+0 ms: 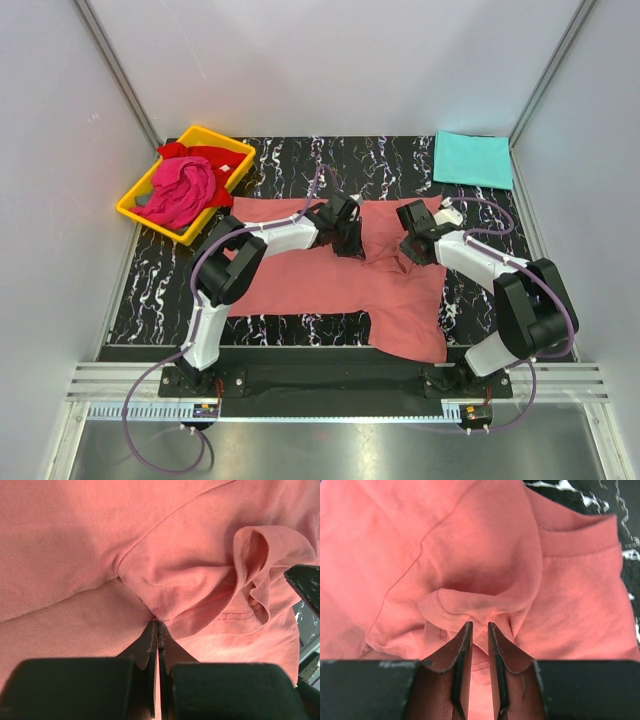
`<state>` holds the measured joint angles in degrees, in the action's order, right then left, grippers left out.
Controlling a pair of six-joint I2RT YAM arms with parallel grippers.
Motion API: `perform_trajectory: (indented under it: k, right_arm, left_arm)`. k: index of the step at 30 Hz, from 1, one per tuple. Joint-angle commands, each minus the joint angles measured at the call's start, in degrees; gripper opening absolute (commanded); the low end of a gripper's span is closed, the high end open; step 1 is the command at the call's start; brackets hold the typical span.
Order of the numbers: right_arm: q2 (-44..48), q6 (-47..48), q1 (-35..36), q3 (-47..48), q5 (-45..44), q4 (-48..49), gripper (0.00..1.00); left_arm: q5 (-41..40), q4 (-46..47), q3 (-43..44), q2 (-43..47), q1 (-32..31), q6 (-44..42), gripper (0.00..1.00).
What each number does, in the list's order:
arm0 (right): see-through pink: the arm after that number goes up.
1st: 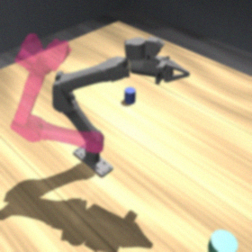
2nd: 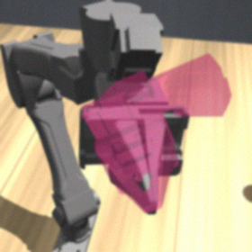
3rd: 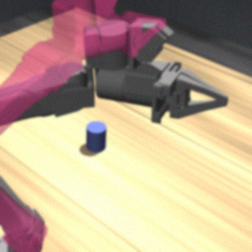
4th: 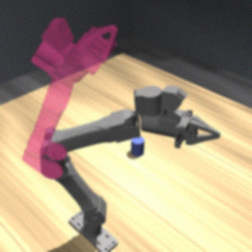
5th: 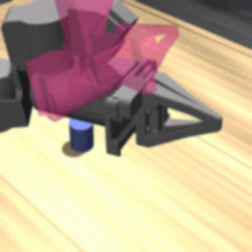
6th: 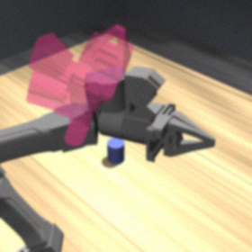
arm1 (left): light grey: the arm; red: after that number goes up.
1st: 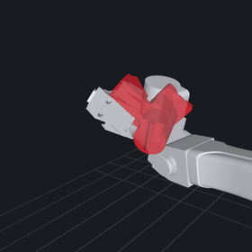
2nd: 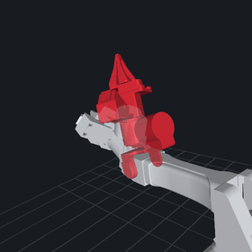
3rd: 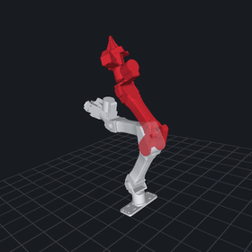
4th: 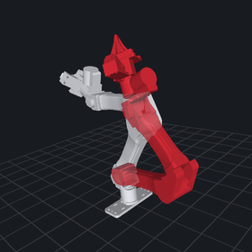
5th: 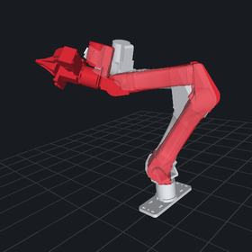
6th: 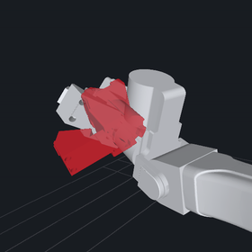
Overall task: Fold and stack the t-shirts
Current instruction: Fold the tshirt
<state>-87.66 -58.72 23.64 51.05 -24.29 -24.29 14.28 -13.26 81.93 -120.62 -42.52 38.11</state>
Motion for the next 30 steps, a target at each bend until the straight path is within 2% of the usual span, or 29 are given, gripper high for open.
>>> perform_trajectory:
  k: [1, 9, 30]
  right_arm:
    - [0.38, -6.75, -0.26, 2.30, 0.04, -3.30, 0.26]
    - [-0.41, -11.85, -0.26, 0.46, 1.71, -1.81, 0.26]
    - [-5.24, -13.18, -0.26, 0.46, 0.83, 1.97, 0.29]
  left_arm:
    - [0.30, 2.62, 0.69, -0.50, 0.16, 0.74, 0.00]
    - [0.04, 2.71, 0.60, -0.93, 0.16, 0.65, 0.00]
    - [1.01, 3.59, 0.16, -1.37, 0.07, 1.00, 0.00]
